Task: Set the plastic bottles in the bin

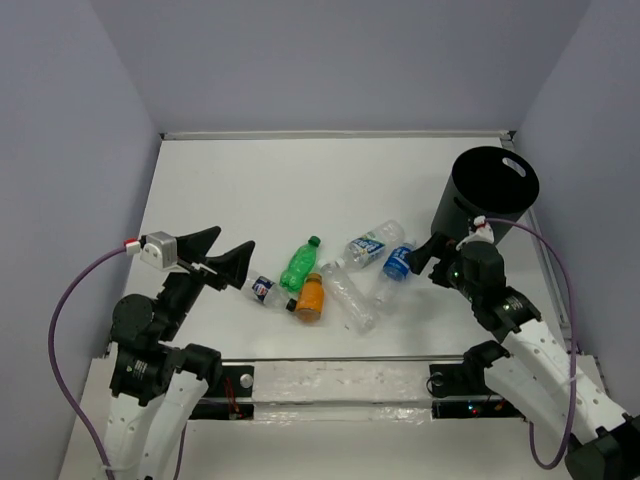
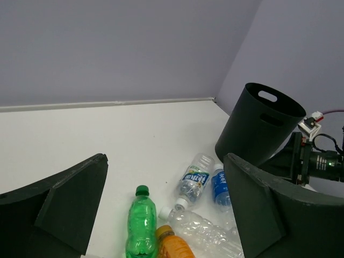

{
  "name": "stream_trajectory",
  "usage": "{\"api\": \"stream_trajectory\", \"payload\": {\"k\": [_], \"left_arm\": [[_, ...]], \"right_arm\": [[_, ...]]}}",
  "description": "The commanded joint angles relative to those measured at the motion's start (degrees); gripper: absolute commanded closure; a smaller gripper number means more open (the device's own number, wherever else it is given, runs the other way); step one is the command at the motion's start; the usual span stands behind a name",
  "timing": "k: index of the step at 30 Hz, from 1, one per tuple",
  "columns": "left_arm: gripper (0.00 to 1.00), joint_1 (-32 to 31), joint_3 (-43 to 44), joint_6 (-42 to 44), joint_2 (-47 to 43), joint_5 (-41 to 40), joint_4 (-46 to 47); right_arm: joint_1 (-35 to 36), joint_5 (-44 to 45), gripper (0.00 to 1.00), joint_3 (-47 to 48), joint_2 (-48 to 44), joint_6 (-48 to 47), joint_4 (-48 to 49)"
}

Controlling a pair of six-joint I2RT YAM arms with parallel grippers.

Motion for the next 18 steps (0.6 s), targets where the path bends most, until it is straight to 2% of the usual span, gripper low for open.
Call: {"api": "stream_trajectory", "payload": {"k": [1,7,12,18], "left_arm": [[0.01,0.45,1.85,1.17,0.89,1.60,2.39],[0.01,0.36,1.94,1.88,0.28,1.16,1.51],[0.01,0.27,1.94,1.79,0.11,1.34,1.51],[0.01,0.27,1.68,1.70,0.02,1.43,1.60]], "right_arm": [[0.22,5.35,0.00,-0.67,6.00,3.64,7.56],[0.22,7.02,0.00,0.03,11.91,3.56,10.30],[0.22,4.22,0.00,-0.49,19.01,3.91,13.03],[0.22,2.98,0.00,-1.55,21.67,3.82,15.66]]}}
